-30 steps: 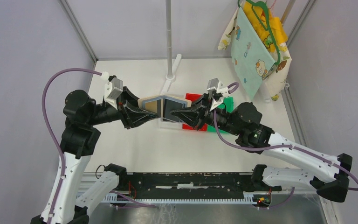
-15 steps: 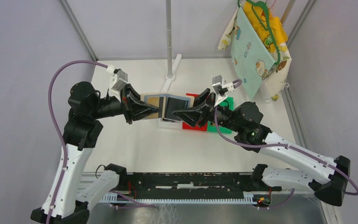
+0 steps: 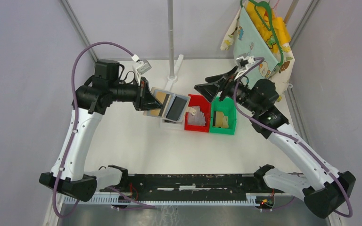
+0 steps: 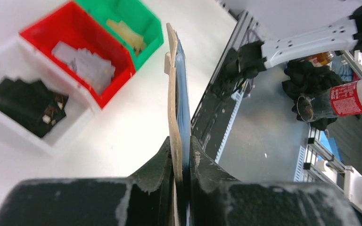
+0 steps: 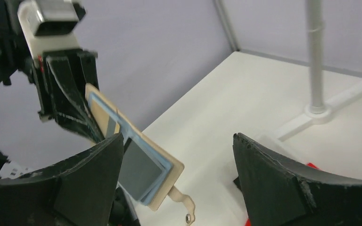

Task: Take the credit cards out of the card holder
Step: Remove the credit card from the card holder.

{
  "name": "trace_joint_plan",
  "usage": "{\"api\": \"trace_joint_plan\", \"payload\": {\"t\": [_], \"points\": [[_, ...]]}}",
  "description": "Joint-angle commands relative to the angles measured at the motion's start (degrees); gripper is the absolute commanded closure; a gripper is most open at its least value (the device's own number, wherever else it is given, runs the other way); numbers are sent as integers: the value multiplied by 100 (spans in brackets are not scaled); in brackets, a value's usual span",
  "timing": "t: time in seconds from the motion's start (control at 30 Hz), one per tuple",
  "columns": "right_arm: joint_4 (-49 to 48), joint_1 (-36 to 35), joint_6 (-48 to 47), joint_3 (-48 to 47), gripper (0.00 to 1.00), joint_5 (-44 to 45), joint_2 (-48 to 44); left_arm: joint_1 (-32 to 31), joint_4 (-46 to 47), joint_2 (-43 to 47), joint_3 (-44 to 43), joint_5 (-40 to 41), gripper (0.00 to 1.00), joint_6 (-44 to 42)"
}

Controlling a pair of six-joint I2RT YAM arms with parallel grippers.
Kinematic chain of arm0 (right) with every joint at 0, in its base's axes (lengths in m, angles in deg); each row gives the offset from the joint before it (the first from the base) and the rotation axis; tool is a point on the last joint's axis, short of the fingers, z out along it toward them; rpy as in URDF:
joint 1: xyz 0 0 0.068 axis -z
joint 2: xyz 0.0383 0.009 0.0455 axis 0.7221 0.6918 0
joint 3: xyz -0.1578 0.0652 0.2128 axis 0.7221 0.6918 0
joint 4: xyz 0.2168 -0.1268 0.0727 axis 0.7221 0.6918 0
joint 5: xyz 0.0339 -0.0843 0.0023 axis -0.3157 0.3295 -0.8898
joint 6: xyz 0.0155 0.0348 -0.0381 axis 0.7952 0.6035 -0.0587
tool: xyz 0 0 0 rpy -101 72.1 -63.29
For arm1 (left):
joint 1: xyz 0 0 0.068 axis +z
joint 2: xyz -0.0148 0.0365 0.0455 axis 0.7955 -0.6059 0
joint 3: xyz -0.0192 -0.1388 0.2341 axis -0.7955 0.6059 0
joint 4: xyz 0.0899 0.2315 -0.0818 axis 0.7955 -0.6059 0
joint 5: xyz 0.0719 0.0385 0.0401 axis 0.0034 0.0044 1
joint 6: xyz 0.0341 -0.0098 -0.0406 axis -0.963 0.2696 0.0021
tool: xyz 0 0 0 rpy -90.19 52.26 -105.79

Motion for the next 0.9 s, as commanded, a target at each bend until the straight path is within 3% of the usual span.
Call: {"api": "trace_joint_plan", "payload": {"t": [0.0, 0.07, 0.2, 0.4, 0.6, 0.87], "points": [[483, 268, -179, -462, 10, 274, -429, 16, -1060, -185, -323, 294, 98, -653], [216, 262, 87, -388, 11, -117, -388, 17, -1115, -223, -302, 317, 98, -683], [-1534, 85, 1524, 286, 13, -1290, -2, 27, -1105, -239, -320, 283, 98, -603], [-2752, -642, 2217, 645, 20, -1520, 502, 36, -1113, -269, -309, 325, 98, -435], [-3149, -1163, 2380, 636, 25, -1519, 879, 56, -1057, -261, -319, 342, 98, -439], [-3105, -1318, 2274, 725, 26, -1356, 1191, 61, -941, -154, -256, 201, 98, -348]]}}
